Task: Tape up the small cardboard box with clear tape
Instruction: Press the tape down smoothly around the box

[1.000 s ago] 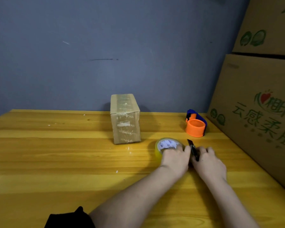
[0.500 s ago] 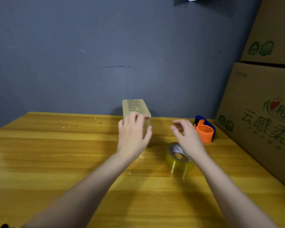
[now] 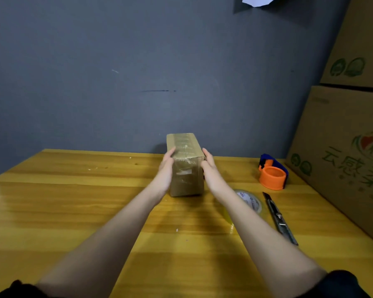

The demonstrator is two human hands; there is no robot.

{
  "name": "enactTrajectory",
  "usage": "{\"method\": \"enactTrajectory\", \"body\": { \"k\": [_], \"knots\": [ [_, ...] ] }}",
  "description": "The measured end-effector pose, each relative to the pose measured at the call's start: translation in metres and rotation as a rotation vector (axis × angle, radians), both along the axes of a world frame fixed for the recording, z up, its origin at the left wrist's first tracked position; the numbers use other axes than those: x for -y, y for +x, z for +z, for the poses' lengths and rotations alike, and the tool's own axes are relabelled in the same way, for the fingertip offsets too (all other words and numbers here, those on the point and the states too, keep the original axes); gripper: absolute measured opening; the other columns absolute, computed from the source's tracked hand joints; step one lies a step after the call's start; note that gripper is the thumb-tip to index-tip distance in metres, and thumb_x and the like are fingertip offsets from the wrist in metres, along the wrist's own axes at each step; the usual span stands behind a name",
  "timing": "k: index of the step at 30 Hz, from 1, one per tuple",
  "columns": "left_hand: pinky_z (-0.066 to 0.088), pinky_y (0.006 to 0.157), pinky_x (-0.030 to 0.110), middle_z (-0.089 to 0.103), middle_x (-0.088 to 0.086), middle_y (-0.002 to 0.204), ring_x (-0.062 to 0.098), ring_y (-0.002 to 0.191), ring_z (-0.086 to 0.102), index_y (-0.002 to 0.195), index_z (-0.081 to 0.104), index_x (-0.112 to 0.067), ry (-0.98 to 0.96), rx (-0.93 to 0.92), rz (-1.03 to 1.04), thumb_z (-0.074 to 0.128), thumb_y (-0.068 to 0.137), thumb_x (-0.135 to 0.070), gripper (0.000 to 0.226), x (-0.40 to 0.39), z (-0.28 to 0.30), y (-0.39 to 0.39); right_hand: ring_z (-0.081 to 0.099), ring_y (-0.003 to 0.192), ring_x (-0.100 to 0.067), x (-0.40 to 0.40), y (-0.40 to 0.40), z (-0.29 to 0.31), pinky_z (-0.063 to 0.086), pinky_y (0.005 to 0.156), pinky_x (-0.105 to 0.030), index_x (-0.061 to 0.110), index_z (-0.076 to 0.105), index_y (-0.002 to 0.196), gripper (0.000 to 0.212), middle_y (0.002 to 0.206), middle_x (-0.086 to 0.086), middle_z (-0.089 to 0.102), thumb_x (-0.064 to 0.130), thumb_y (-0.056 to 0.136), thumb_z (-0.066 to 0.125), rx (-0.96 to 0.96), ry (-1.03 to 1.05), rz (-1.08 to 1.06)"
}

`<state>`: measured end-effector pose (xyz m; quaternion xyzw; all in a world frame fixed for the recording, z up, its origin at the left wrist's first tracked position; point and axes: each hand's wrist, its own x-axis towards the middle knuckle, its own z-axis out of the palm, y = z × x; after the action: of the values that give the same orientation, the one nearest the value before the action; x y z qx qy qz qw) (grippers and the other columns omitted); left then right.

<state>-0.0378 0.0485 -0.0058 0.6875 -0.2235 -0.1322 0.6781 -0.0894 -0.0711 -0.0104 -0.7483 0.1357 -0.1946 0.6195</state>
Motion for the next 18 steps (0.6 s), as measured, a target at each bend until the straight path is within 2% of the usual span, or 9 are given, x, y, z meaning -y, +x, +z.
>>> {"method": "enactTrajectory", "body": {
  "k": [5, 7, 9, 12, 13, 15, 16, 18],
  "knots": [
    [0.03, 0.113, 0.037, 0.038, 0.002, 0.148, 0.02, 0.136, 0.035, 0.138, 0.039, -0.03, 0.071, 0.087, -0.016, 0.018, 0.102, -0.024, 0.042, -0.007, -0.005, -0.003, 0.033, 0.136, -0.017, -0.004, -0.014, -0.007, 0.029, 0.115, -0.041, 0.028, 0.021, 0.148, 0.052, 0.152, 0.002, 0.032, 0.017, 0.098, 0.03, 0.032, -0.03, -0.029],
    [0.029, 0.114, 0.043, 0.038, 0.0, 0.148, 0.02, 0.135, 0.035, 0.132, 0.042, -0.038, 0.101, 0.114, -0.032, 0.02, 0.1, -0.027, 0.04, -0.012, -0.009, -0.004, 0.035, 0.133, -0.014, -0.007, -0.023, -0.013, 0.031, 0.114, -0.04, 0.03, 0.022, 0.147, 0.053, 0.149, 0.004, 0.035, 0.018, 0.096, 0.031, 0.046, -0.053, -0.038],
    [0.031, 0.112, 0.047, 0.041, -0.004, 0.145, 0.018, 0.132, 0.037, 0.116, 0.048, -0.052, 0.117, 0.124, -0.035, 0.024, 0.098, -0.029, 0.038, -0.016, -0.014, -0.005, 0.037, 0.13, -0.011, -0.01, -0.034, -0.018, 0.033, 0.113, -0.04, 0.033, 0.025, 0.146, 0.056, 0.147, 0.006, 0.037, 0.023, 0.092, 0.033, 0.057, -0.072, -0.048],
    [0.042, 0.099, 0.041, 0.044, -0.008, 0.139, 0.016, 0.125, 0.042, 0.097, 0.052, -0.063, 0.132, 0.109, -0.043, 0.03, 0.092, -0.029, 0.041, -0.026, -0.02, -0.009, 0.037, 0.127, -0.009, -0.012, -0.05, -0.022, 0.033, 0.111, -0.037, 0.036, 0.026, 0.144, 0.055, 0.141, 0.012, 0.04, 0.027, 0.09, 0.034, 0.054, -0.104, -0.043],
    [0.043, 0.097, 0.04, 0.043, -0.008, 0.138, 0.015, 0.125, 0.042, 0.098, 0.052, -0.063, 0.133, 0.124, -0.056, 0.031, 0.09, -0.03, 0.041, -0.03, -0.02, -0.013, 0.037, 0.124, -0.007, -0.014, -0.054, -0.024, 0.033, 0.11, -0.034, 0.035, 0.027, 0.143, 0.051, 0.136, 0.014, 0.04, 0.024, 0.094, 0.036, 0.055, -0.11, -0.055],
    [0.035, 0.109, 0.041, 0.038, -0.007, 0.143, 0.014, 0.133, 0.035, 0.109, 0.052, -0.056, 0.15, 0.228, -0.054, 0.031, 0.089, -0.03, 0.038, -0.036, -0.02, -0.017, 0.041, 0.12, -0.008, -0.019, -0.064, -0.028, 0.034, 0.104, -0.029, 0.032, 0.036, 0.137, 0.044, 0.132, 0.011, 0.043, 0.017, 0.095, 0.041, 0.135, -0.123, -0.173],
    [0.025, 0.114, 0.037, 0.034, -0.006, 0.147, 0.013, 0.138, 0.028, 0.117, 0.051, -0.048, 0.173, 0.305, -0.028, 0.032, 0.092, -0.025, 0.039, -0.039, -0.018, -0.018, 0.045, 0.116, -0.009, -0.023, -0.069, -0.031, 0.036, 0.1, -0.027, 0.03, 0.043, 0.127, 0.038, 0.127, 0.007, 0.048, 0.013, 0.093, 0.045, 0.217, -0.143, -0.275],
    [0.014, 0.111, 0.025, 0.025, -0.005, 0.153, 0.008, 0.142, 0.018, 0.128, 0.05, -0.034, 0.204, 0.461, 0.056, 0.033, 0.095, -0.014, 0.042, -0.04, -0.01, -0.019, 0.053, 0.098, -0.012, -0.028, -0.079, -0.034, 0.041, 0.087, -0.024, 0.025, 0.052, 0.104, 0.023, 0.107, 0.001, 0.056, 0.007, 0.09, 0.048, 0.34, -0.152, -0.427]
  ]
}}
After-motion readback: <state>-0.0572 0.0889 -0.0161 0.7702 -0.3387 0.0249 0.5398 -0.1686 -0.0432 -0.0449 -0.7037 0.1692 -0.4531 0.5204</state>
